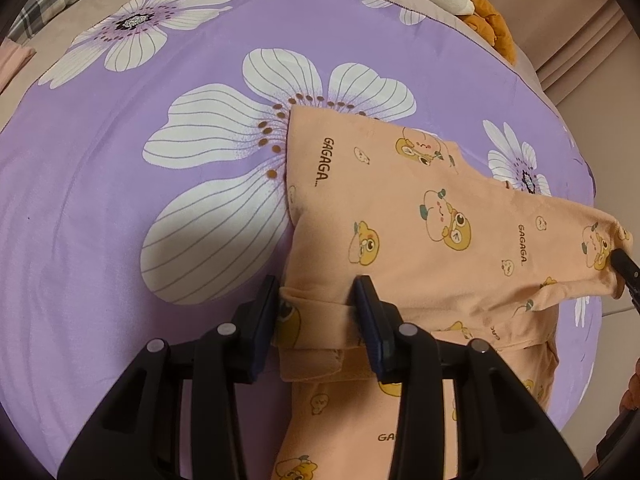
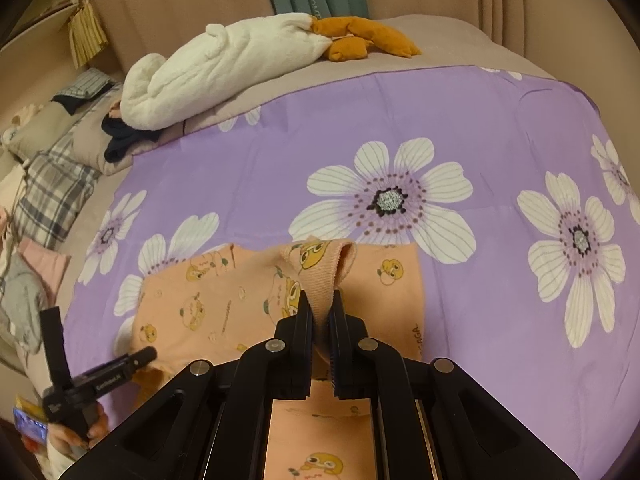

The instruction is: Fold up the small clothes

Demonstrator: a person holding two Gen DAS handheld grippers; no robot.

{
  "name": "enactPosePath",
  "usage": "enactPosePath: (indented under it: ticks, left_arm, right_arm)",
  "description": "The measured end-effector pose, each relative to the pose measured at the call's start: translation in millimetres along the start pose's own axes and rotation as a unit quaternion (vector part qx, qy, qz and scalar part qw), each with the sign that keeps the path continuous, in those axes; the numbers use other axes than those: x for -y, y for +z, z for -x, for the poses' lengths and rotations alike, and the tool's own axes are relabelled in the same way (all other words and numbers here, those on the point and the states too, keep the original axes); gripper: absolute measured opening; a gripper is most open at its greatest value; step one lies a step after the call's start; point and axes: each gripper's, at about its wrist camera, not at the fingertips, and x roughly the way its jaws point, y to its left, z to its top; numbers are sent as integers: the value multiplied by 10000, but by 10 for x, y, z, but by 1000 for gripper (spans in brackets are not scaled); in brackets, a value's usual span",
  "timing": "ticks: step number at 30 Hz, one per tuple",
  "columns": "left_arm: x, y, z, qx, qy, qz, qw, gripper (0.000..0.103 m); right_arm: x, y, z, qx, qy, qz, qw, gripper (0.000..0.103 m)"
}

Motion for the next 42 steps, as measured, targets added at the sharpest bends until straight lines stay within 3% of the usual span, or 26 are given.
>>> enactPosePath:
  ticks: [33,38,42]
  left_arm:
    - [30,-24,-50,25,92,-115,9999,41]
    - [34,-27,-54,40,113,-132,9998,42]
    - [46,-33,-54,57,138,-148,9998,42]
  right_arm:
    - [358,-248,-491,-615,-300,-389,9969,8]
    - [413,-287,-553,-651,-612,-385,9953,8]
    - [456,-316,-574,-693,-526,-482,9950,8]
